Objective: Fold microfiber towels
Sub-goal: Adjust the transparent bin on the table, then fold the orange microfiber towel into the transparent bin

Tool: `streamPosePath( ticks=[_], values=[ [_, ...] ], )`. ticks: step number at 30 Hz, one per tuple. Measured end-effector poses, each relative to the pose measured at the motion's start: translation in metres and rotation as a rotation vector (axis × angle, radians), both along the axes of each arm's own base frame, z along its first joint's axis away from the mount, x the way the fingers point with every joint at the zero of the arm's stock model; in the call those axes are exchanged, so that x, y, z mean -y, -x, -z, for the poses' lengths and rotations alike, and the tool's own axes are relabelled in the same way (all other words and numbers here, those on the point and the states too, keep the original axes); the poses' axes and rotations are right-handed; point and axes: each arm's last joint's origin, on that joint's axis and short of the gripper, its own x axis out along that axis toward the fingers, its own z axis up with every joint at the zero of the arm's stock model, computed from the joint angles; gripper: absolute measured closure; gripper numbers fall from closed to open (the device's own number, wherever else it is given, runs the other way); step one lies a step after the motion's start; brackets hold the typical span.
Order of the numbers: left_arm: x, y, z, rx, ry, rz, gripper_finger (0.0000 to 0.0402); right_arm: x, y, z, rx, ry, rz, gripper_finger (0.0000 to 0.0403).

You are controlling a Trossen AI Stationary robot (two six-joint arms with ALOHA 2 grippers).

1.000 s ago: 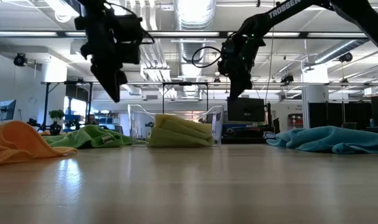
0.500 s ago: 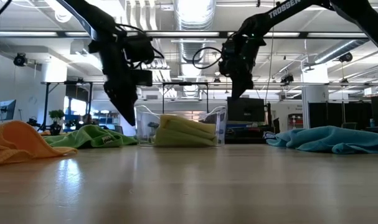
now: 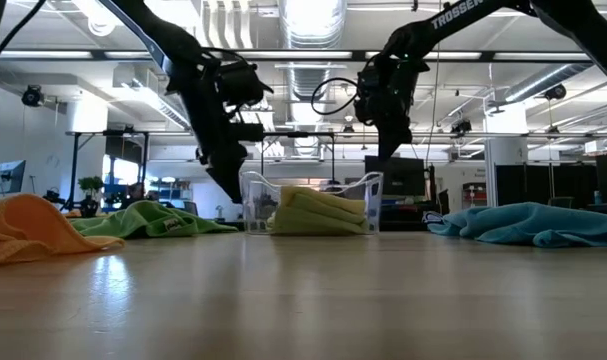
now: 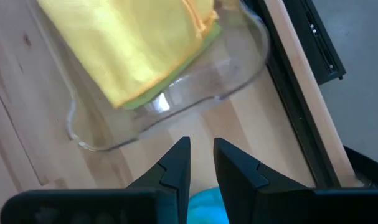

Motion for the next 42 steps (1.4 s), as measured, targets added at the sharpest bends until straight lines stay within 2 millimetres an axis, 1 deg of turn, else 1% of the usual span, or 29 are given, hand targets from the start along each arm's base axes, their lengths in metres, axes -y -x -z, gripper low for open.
streamPosePath(
  ticks=[3,7,10,13,18,23,26,30,34,38,42],
  values=[
    [-0.007,0.001,-0.003,0.032,-0.014,-0.051,0.0327,-0.001,0.001,0.0,-0.005,-0.006,0.001,0.0335],
    [-0.015,0.004,-0.004,0.028,-0.054,-0.1,0.0327,-0.002,0.002,-0.001,-0.015,-0.016,0.001,0.0335],
    [-0.017,0.006,-0.003,0.021,-0.054,-0.11,0.0327,-0.004,0.004,-0.001,-0.03,-0.031,0.003,0.0335],
    [-0.014,0.01,-0.006,-0.003,-0.039,-0.108,0.0327,-0.008,0.006,-0.006,-0.038,-0.043,0.014,0.0335],
    [-0.002,0.024,-0.018,-0.057,-0.003,-0.109,0.0327,-0.022,0.01,-0.027,-0.006,-0.014,0.003,0.0335],
    [0.016,0.041,-0.036,-0.044,0.063,-0.199,0.0327,-0.043,0.01,-0.05,0.041,0.018,0.01,0.0335],
    [0.03,0.05,-0.044,-0.049,0.08,-0.192,0.0327,-0.057,0.011,-0.064,0.07,0.033,0.011,0.0335],
    [0.048,0.058,-0.052,-0.031,0.098,-0.142,0.0326,-0.081,0.01,-0.078,0.104,0.037,0.013,0.0335],
    [0.065,0.061,-0.059,0.027,0.14,-0.142,0.0326,-0.108,0.008,-0.085,0.125,0.02,0.022,0.0335],
    [0.083,0.066,-0.058,0.058,0.198,-0.11,0.0326,-0.135,0.004,-0.087,0.165,0.013,0.006,0.0335],
    [0.1,0.076,-0.046,0.041,0.269,-0.083,0.0326,-0.159,-0.001,-0.085,0.204,-0.005,0.012,0.0335]
  ],
)
